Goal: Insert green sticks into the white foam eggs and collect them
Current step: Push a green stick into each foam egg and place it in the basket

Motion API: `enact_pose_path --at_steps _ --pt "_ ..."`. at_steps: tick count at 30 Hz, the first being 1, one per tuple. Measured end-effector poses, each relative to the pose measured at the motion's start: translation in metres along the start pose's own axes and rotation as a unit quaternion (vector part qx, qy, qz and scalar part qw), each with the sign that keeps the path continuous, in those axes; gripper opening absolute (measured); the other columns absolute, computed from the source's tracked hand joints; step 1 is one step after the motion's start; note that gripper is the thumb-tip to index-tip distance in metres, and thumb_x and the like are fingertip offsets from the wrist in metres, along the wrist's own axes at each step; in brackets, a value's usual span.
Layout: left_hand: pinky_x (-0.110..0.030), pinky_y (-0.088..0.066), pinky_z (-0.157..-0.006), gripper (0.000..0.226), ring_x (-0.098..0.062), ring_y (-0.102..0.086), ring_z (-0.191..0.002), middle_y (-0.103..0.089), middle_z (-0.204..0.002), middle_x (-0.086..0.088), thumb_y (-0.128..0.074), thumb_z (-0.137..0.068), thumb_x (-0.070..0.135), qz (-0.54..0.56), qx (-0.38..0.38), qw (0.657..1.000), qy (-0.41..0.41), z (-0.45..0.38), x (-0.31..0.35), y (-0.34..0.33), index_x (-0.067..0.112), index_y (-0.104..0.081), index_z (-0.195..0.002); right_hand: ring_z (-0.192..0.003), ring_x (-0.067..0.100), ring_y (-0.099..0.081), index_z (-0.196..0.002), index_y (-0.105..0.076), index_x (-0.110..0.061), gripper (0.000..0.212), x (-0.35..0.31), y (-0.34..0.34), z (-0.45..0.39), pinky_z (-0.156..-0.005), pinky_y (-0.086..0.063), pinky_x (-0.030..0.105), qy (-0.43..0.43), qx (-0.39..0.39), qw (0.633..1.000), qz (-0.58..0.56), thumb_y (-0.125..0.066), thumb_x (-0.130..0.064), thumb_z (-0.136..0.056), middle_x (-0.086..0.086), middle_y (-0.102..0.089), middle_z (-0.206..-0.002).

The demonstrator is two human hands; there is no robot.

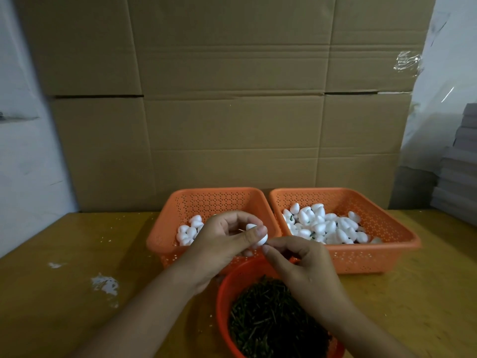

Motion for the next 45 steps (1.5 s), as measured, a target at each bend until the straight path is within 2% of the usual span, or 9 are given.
enact_pose_path --at_steps 5,10,14,19,28,35,41,45 --pt "-0.023 -0.055 -0.072 0.025 -0.012 -0.068 -0.081 -0.074 -0.090 -0.001 -0.082 -0.076 0.038 0.002 0.008 1.000 0.003 0.002 -0.001 -0.001 0.024 -0.075 -0.096 -0.080 0.008 -0.069 -0.091 -0.080 -0.031 0.017 -0.001 0.002 0.000 -0.073 -0.049 0.018 0.011 -0.013 1.000 -0.006 -0.066 -0.022 -0.095 -0.012 -0.076 -0.086" --pt "-0.023 -0.055 -0.070 0.048 -0.014 -0.070 -0.086 -0.075 -0.100 -0.006 -0.090 -0.069 0.033 0.046 0.025 0.999 0.001 0.004 -0.008 -0.003 0.020 -0.070 -0.111 -0.076 0.006 -0.068 -0.089 -0.080 -0.029 0.016 0.000 0.003 0.001 -0.068 -0.046 0.013 0.013 0.001 1.000 -0.018 -0.067 -0.021 -0.095 -0.011 -0.076 -0.081" --pt "-0.026 -0.058 -0.072 0.051 -0.018 -0.072 -0.089 -0.076 -0.103 -0.010 -0.090 -0.064 0.031 0.078 0.042 0.996 0.012 0.005 -0.013 -0.004 0.017 -0.069 -0.108 -0.075 0.007 -0.068 -0.089 -0.079 -0.027 0.011 0.001 0.002 0.002 -0.068 -0.050 0.017 0.010 0.011 1.000 -0.012 -0.070 -0.020 -0.092 -0.009 -0.075 -0.080" --pt "-0.024 -0.057 -0.070 0.033 -0.016 -0.072 -0.085 -0.076 -0.101 -0.009 -0.087 -0.064 0.033 0.080 0.038 0.996 0.007 0.005 -0.013 -0.007 0.025 -0.074 -0.092 -0.074 0.005 -0.068 -0.086 -0.078 -0.024 0.009 -0.001 0.003 0.004 -0.067 -0.049 0.015 0.018 0.017 1.000 -0.004 -0.071 -0.019 -0.090 -0.010 -0.075 -0.078" --pt "-0.028 -0.056 -0.073 0.026 -0.020 -0.071 -0.094 -0.074 -0.108 -0.012 -0.088 -0.068 0.030 0.068 0.039 0.997 -0.005 0.006 -0.015 -0.010 0.025 -0.076 -0.090 -0.072 0.004 -0.067 -0.079 -0.076 -0.028 0.007 0.007 0.017 0.003 -0.065 -0.047 0.013 0.013 0.065 0.997 0.034 -0.078 -0.023 -0.084 -0.011 -0.073 -0.074" --pt "-0.023 -0.056 -0.069 0.040 -0.015 -0.071 -0.092 -0.076 -0.103 -0.005 -0.084 -0.070 0.027 0.057 0.026 0.998 0.002 0.006 -0.020 -0.018 0.013 -0.072 -0.106 -0.068 0.004 -0.067 -0.079 -0.077 -0.029 0.010 0.008 0.021 0.015 -0.064 -0.048 0.014 0.016 0.052 0.997 0.048 -0.076 -0.022 -0.086 -0.012 -0.074 -0.074" --pt "-0.021 -0.056 -0.069 0.040 -0.013 -0.071 -0.090 -0.077 -0.100 -0.006 -0.081 -0.071 0.034 0.041 0.037 0.998 0.002 0.007 -0.019 -0.015 0.013 -0.074 -0.104 -0.068 0.002 -0.067 -0.079 -0.076 -0.031 0.011 0.004 0.021 0.015 -0.062 -0.048 0.012 0.021 0.044 0.997 0.062 -0.075 -0.023 -0.086 -0.015 -0.073 -0.074" --pt "-0.022 -0.056 -0.067 0.038 -0.011 -0.069 -0.082 -0.077 -0.094 -0.006 -0.078 -0.074 0.034 0.044 0.042 0.998 0.006 0.006 -0.022 -0.015 0.013 -0.073 -0.106 -0.072 0.003 -0.069 -0.084 -0.077 -0.031 0.010 0.003 0.025 0.012 -0.062 -0.049 0.013 0.027 0.027 0.996 0.078 -0.074 -0.023 -0.088 -0.017 -0.074 -0.076"
Point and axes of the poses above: each hand's wrist, its own z-axis away from the middle knuckle, its own y-axis out of the back of the hand, x = y × z, the point moved 5 cm from there along -z, towards the middle knuckle
